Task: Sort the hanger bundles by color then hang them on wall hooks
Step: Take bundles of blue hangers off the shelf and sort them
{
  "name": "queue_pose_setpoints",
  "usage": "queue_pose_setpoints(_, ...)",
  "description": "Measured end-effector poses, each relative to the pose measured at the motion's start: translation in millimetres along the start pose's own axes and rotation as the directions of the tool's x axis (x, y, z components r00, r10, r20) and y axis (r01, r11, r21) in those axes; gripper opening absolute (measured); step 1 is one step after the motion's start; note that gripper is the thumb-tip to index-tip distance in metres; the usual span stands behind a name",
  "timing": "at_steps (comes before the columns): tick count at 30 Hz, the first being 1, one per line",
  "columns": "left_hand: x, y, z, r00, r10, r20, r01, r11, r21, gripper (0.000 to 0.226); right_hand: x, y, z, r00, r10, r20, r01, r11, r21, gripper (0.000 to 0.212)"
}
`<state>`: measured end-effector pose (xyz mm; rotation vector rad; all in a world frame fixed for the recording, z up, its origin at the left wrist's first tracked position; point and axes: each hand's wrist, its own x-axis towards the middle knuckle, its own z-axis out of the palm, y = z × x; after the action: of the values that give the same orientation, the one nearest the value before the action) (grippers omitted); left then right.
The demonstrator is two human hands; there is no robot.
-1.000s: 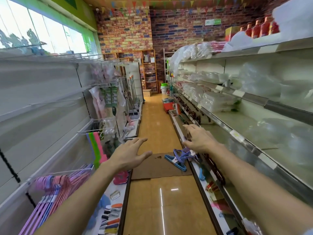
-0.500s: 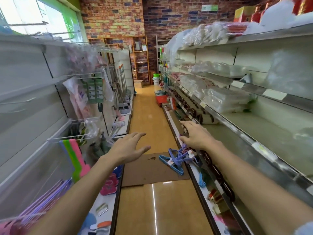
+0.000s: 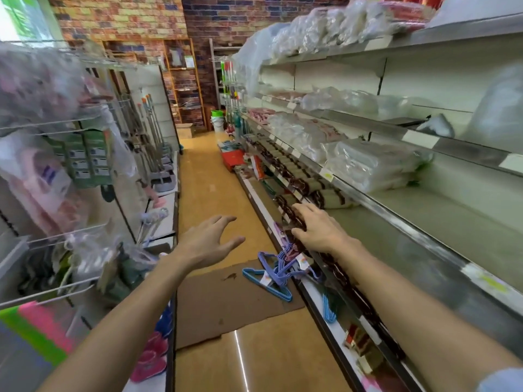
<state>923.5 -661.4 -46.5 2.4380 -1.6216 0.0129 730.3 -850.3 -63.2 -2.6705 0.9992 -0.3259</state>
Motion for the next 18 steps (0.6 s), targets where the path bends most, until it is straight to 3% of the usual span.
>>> queue_pose_setpoints(8, 139.7, -25.4, 51.7, 0.999, 0.036, 0.041, -0.036, 0.999, -0.009, 0.066, 132.2, 58.3, 47.7, 0.998, 0.044, 0.036, -0.046, 0.998, 0.050, 0.067)
queue_pose_setpoints(18, 338.3, -72.1, 121.9, 0.987, -0.060, 0.150, 0.068, 0.997, -0.048, 0.068, 341.1, 134.9, 102.2, 0.984, 0.005, 0.176, -0.014, 0.998, 0.054, 0.063)
